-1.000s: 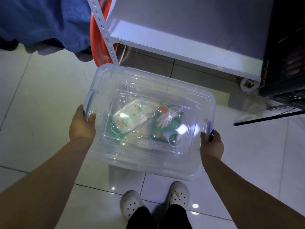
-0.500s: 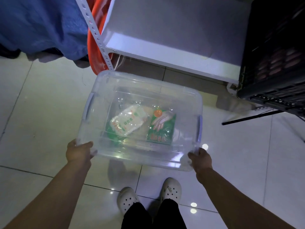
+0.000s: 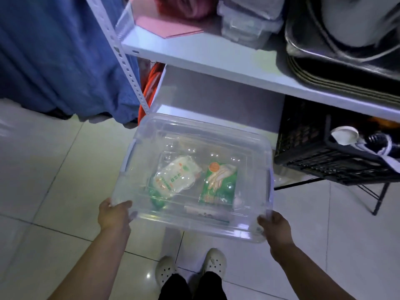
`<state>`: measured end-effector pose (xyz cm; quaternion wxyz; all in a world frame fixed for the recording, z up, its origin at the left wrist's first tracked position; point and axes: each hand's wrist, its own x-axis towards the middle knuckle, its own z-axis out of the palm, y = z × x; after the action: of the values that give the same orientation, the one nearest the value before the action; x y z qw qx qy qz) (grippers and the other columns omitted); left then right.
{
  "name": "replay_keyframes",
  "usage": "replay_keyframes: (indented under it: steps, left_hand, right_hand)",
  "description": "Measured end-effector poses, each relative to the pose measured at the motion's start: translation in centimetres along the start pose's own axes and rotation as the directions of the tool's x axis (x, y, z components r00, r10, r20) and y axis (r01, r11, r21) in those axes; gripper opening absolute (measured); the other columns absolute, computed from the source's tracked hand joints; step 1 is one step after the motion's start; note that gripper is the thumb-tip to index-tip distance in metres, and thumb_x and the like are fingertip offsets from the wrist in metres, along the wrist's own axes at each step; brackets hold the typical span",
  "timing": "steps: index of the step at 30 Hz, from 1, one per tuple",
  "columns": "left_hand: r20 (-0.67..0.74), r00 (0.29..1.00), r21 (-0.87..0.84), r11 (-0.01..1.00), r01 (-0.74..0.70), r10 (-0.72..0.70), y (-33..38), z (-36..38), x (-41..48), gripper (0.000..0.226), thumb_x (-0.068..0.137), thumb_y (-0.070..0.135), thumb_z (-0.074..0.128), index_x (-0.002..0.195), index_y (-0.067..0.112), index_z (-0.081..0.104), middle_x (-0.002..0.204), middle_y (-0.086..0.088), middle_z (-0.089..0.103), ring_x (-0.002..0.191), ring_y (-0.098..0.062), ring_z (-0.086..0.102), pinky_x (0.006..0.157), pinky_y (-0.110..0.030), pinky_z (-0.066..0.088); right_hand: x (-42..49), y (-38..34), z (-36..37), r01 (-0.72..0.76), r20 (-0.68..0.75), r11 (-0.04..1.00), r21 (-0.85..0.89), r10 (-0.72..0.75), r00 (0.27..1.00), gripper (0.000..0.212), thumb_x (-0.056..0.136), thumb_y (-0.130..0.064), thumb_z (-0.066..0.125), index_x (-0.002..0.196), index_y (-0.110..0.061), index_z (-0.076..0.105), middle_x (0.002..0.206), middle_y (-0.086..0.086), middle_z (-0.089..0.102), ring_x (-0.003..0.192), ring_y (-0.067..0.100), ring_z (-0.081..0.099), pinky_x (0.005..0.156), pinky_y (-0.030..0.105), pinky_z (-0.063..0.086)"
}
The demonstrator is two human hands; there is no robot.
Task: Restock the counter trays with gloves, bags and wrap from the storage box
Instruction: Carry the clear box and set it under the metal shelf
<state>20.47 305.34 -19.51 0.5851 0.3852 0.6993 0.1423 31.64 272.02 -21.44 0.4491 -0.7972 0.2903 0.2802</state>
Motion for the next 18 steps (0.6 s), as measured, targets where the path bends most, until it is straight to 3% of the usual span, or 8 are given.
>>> replay_keyframes:
  steps: [5,8,11,13,15,18]
  left_hand:
    - [0.074,0.994,-0.057,0.996,-0.074,0.079,4.8,0.6,-4.0,0.045,0.081,-0.011,0.058,0.120,0.006,0.047,0.109,-0.012,0.047,0.090,-0.028,0.051,0.043,-0.019,0.052]
    - [0.098,0.990,-0.072,0.992,-0.099,0.106,6.7,1.7,-5.0,0.036,0.080,-0.011,0.058,0.108,0.010,0.046,0.095,-0.010,0.051,0.074,-0.020,0.053,0.049,-0.024,0.052]
    - [0.139,0.981,-0.111,0.987,-0.119,0.134,8.6,3.6,-4.9,0.030,0.080,-0.014,0.056,0.084,0.014,0.044,0.078,-0.005,0.048,0.061,-0.016,0.047,0.040,-0.017,0.049]
    - [0.163,0.975,-0.115,0.985,-0.130,0.148,9.7,5.3,-4.3,0.029,0.080,-0.013,0.055,0.084,0.013,0.045,0.085,-0.011,0.049,0.061,-0.017,0.047,0.039,-0.014,0.048]
    - [0.173,0.972,-0.123,0.983,-0.137,0.157,10.8,7.2,-3.4,0.032,0.079,-0.013,0.056,0.097,0.010,0.042,0.099,-0.014,0.049,0.063,-0.019,0.048,0.039,-0.014,0.048]
    - [0.183,0.968,-0.120,0.981,-0.151,0.171,11.7,9.9,-1.6,0.035,0.081,-0.009,0.057,0.104,0.013,0.043,0.107,-0.014,0.049,0.078,-0.027,0.053,0.044,-0.016,0.051]
  right_hand:
    - [-2.2,-4.5,-3.0,0.087,0.010,0.996,0.027,-0.087,0.996,0.008,0.084,-0.001,0.060,0.092,-0.002,0.061,0.083,0.020,0.062,0.074,0.031,0.057,0.073,0.042,0.046]
    - [-2.4,-6.9,-3.9,0.116,0.003,0.992,0.048,-0.116,0.993,0.005,0.085,-0.003,0.059,0.090,-0.002,0.060,0.084,0.022,0.061,0.075,0.032,0.058,0.073,0.042,0.046]
    - [-1.6,-9.4,-4.0,0.117,-0.003,0.990,0.073,-0.117,0.993,0.005,0.086,-0.004,0.059,0.081,-0.005,0.058,0.078,0.020,0.058,0.069,0.029,0.054,0.068,0.038,0.042]
    - [-0.6,-11.1,-3.7,0.127,-0.013,0.989,0.081,-0.126,0.992,0.010,0.086,-0.004,0.059,0.078,-0.009,0.056,0.078,0.019,0.058,0.069,0.028,0.053,0.068,0.038,0.042]
    - [0.8,-12.7,-3.2,0.135,-0.026,0.988,0.077,-0.134,0.991,0.010,0.086,-0.004,0.059,0.078,-0.009,0.056,0.080,0.019,0.058,0.072,0.028,0.052,0.069,0.038,0.041]
    - [3.2,-14.6,-2.2,0.131,-0.061,0.989,0.068,-0.127,0.990,0.007,0.085,-0.004,0.060,0.091,-0.004,0.056,0.087,0.019,0.056,0.078,0.029,0.054,0.071,0.042,0.043]
